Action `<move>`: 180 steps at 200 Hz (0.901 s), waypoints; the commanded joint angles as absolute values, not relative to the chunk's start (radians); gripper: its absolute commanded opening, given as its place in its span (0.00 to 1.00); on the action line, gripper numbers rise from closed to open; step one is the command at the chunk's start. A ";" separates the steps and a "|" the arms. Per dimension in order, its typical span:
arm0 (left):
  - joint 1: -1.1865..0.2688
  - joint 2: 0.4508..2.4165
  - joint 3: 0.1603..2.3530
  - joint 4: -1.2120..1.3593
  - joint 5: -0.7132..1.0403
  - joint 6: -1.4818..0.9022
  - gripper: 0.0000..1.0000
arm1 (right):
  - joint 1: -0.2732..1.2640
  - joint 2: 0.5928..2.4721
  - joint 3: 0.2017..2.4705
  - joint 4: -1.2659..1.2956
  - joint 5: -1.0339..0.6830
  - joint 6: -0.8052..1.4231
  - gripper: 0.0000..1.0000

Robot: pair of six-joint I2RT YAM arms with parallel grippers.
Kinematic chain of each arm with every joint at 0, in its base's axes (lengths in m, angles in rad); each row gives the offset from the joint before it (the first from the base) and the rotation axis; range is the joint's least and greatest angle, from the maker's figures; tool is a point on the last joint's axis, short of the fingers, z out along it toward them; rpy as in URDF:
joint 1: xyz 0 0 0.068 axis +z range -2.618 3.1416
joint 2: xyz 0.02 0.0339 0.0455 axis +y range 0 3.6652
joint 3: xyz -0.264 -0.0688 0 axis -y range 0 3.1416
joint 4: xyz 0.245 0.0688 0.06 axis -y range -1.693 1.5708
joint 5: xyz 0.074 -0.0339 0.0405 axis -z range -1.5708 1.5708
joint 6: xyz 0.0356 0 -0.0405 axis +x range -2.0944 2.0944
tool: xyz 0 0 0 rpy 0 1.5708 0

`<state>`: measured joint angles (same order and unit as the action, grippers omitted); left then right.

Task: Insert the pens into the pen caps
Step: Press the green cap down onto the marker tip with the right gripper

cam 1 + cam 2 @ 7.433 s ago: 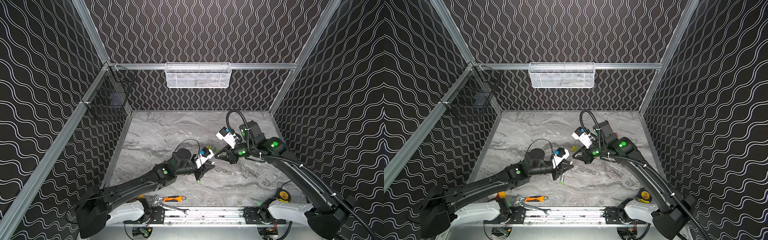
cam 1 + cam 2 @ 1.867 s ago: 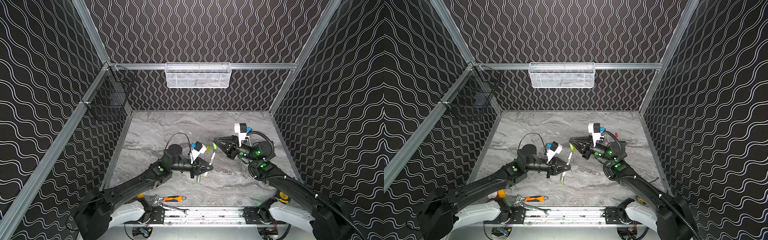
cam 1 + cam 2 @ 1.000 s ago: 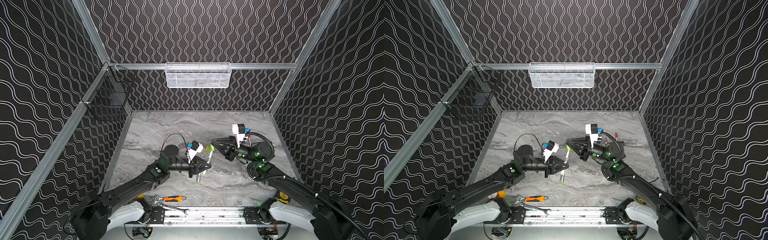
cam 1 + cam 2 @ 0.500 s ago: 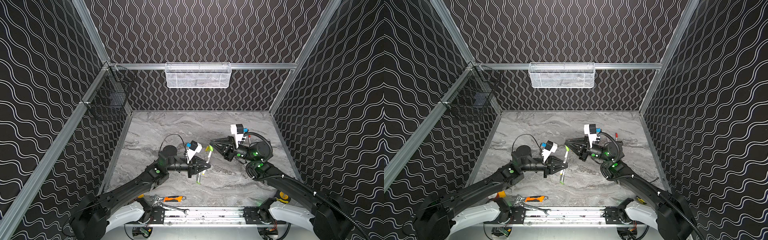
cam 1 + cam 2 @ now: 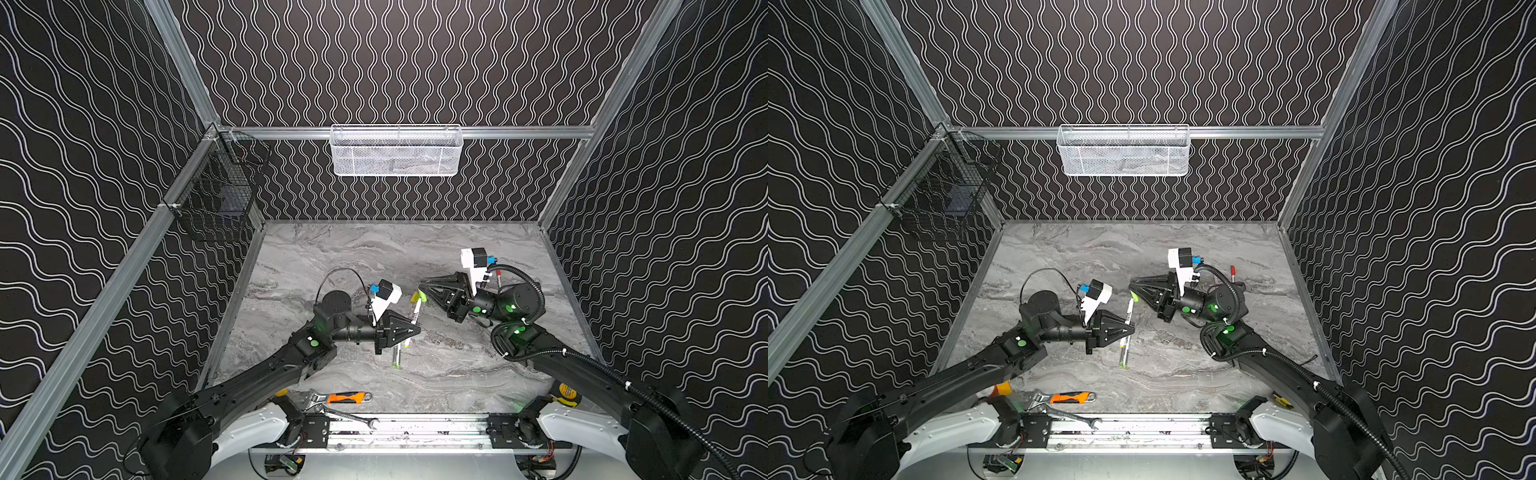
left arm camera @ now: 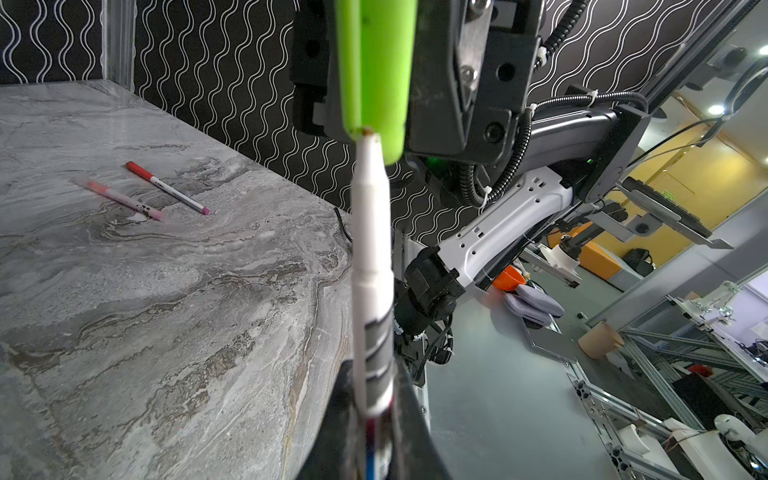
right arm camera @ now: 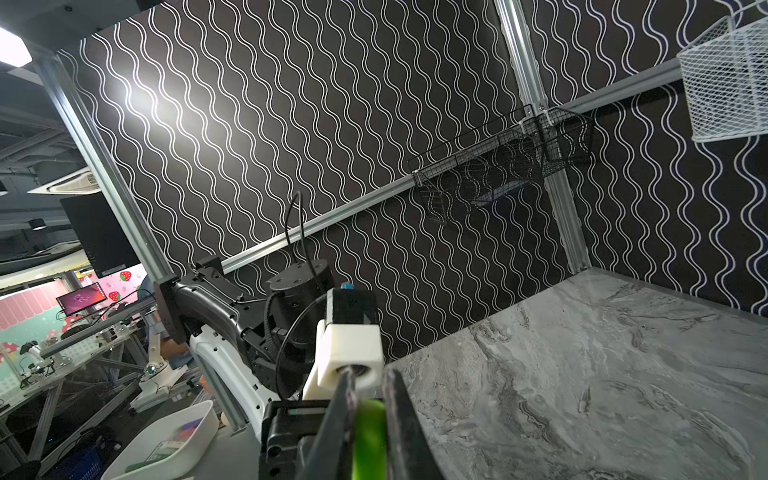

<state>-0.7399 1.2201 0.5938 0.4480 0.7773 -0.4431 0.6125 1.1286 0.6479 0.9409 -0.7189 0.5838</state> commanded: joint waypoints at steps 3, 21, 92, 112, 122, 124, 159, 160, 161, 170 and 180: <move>-0.739 1.229 0.594 0.493 0.797 -0.453 0.00 | 0.614 1.132 0.671 0.995 -0.737 0.595 0.14; -0.739 1.230 0.595 0.490 0.803 -0.450 0.00 | 0.614 1.139 0.675 1.004 -0.736 0.599 0.14; -0.739 1.205 0.588 0.500 0.795 -0.451 0.00 | 0.614 1.169 0.673 1.048 -0.744 0.623 0.14; -0.737 1.194 0.584 0.505 0.785 -0.450 0.00 | 0.615 1.167 0.670 1.054 -0.747 0.628 0.14; -0.735 1.193 0.584 0.508 0.783 -0.450 0.00 | 0.614 1.167 0.667 1.054 -0.747 0.630 0.14; -0.734 1.193 0.585 0.508 0.783 -0.449 0.00 | 0.615 1.167 0.667 1.053 -0.747 0.631 0.14; -0.730 1.214 0.585 0.525 0.797 -0.461 0.00 | 0.615 1.169 0.675 1.060 -0.751 0.636 0.14; -0.730 1.214 0.585 0.527 0.798 -0.461 0.00 | 0.614 1.169 0.677 1.060 -0.751 0.636 0.14; -0.730 1.213 0.584 0.527 0.799 -0.461 0.00 | 0.615 1.169 0.677 1.060 -0.751 0.636 0.14; -0.731 1.216 0.584 0.528 0.801 -0.463 0.00 | 0.614 1.172 0.684 1.058 -0.755 0.635 0.14; -0.730 1.213 0.588 0.522 0.799 -0.461 0.00 | 0.615 1.175 0.689 1.060 -0.760 0.637 0.14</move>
